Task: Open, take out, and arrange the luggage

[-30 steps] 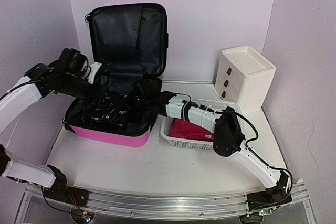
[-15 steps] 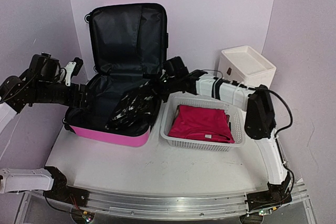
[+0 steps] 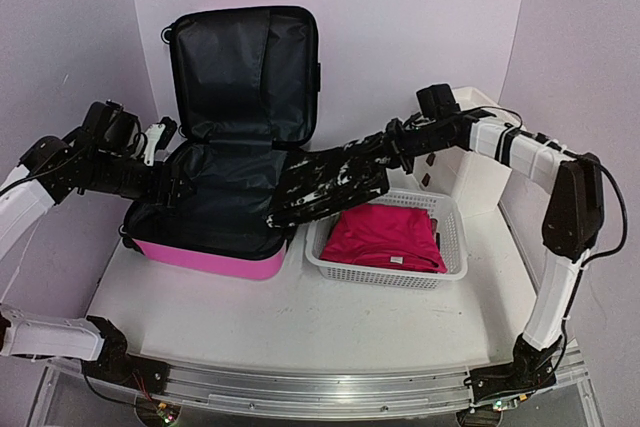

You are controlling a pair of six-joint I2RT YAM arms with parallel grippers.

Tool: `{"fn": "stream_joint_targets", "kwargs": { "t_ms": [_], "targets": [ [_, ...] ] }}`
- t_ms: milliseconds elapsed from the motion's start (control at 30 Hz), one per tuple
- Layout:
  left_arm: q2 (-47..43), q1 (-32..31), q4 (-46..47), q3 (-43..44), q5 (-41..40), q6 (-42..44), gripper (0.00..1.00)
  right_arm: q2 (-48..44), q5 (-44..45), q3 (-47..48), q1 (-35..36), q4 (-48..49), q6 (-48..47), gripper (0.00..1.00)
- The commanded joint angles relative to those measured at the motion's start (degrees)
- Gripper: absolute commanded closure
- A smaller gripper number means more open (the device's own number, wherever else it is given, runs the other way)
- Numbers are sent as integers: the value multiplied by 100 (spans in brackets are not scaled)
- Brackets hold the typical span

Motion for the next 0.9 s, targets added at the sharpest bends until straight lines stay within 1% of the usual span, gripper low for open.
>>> {"fn": "stream_joint_targets", "kwargs": {
  "t_ms": [0, 233, 500, 600, 700, 867],
  "targets": [
    [143, 11, 325, 115, 227, -122, 31, -846, -700, -388, -159, -79, -403, 100],
    [278, 9, 374, 126, 371, -172, 32, -1326, -828, -1214, -549, -381, -932, 100],
    [263, 9, 401, 131, 385, -198, 32, -1786, -359, -1968, -868, -728, -1854, 100],
    [302, 11, 407, 159, 447, -202, 32, -1749, -352, -2117, -939, -831, -2055, 100],
    [280, 9, 410, 150, 499, -224, 32, -1918, -140, -2240, -969, -1050, -2280, 100],
    [276, 11, 407, 118, 456, -212, 32, -2058, -95, -2474, -1052, -1197, -2404, 100]
  ]
}}
